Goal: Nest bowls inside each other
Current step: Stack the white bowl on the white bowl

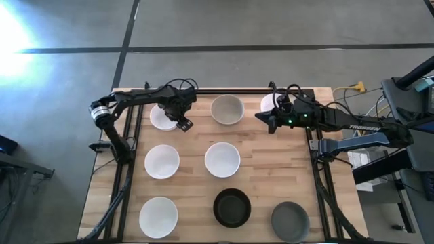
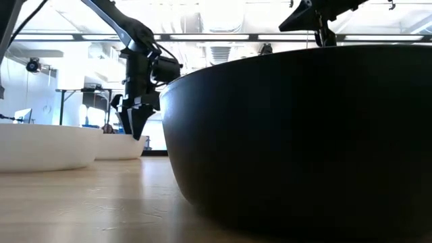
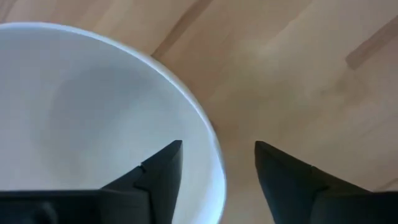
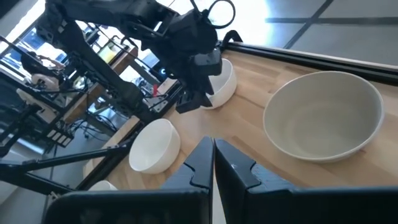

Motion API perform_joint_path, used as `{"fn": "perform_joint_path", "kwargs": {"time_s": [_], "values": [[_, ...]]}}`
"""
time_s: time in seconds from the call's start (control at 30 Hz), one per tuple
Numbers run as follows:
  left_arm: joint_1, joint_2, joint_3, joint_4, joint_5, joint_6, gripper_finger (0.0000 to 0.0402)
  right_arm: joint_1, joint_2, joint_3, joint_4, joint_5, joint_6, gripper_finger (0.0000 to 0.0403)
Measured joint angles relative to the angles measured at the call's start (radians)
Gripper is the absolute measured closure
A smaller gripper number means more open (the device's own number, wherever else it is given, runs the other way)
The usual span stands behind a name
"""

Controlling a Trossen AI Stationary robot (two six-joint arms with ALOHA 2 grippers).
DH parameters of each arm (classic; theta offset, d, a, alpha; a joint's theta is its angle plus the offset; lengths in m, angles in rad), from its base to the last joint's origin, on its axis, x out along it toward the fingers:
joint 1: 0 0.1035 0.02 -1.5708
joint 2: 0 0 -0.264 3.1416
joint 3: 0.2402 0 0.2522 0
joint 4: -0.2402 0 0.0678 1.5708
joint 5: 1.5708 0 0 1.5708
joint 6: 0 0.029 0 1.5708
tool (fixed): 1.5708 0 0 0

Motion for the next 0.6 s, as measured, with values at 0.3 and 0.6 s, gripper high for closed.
{"fn": "perform_joint_path", "kwargs": {"time_s": [0.3, 0.6], "values": [[0.000, 0.000, -0.002, -0.026, 0.000, 0.035, 0.0389, 0.005, 0.000, 0.000, 0.000, 0.000, 0.000, 0.0394], [-0.015, -0.055, 0.000, -0.129, 0.035, 0.056, 0.0400, 0.025, 0.000, 0.000, -0.001, 0.000, 0.000, 0.0394]]}}
